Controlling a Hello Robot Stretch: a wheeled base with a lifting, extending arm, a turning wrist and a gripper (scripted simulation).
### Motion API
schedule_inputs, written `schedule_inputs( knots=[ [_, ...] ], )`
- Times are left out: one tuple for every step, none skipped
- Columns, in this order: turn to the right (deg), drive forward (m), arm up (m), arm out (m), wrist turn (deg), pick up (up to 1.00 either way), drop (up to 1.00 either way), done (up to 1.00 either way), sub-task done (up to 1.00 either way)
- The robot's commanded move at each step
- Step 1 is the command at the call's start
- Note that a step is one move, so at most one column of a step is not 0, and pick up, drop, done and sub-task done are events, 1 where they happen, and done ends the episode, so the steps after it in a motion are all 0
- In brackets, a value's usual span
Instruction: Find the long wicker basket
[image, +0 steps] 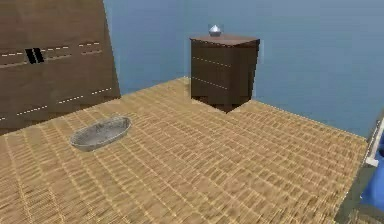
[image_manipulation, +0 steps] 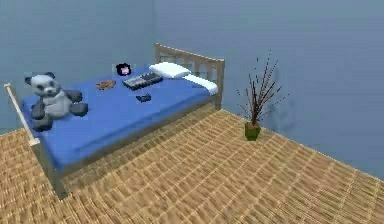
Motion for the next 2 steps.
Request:
schedule_inputs(
  knots=[
    [36.0, 0.0, 0.0, 0.0, 0.0, 0.0, 0.0, 0.0, 0.0],
    [3.0, 0.0, 0.0, 0.0, 0.0, 0.0, 0.0, 0.0, 0.0]
  ],
)
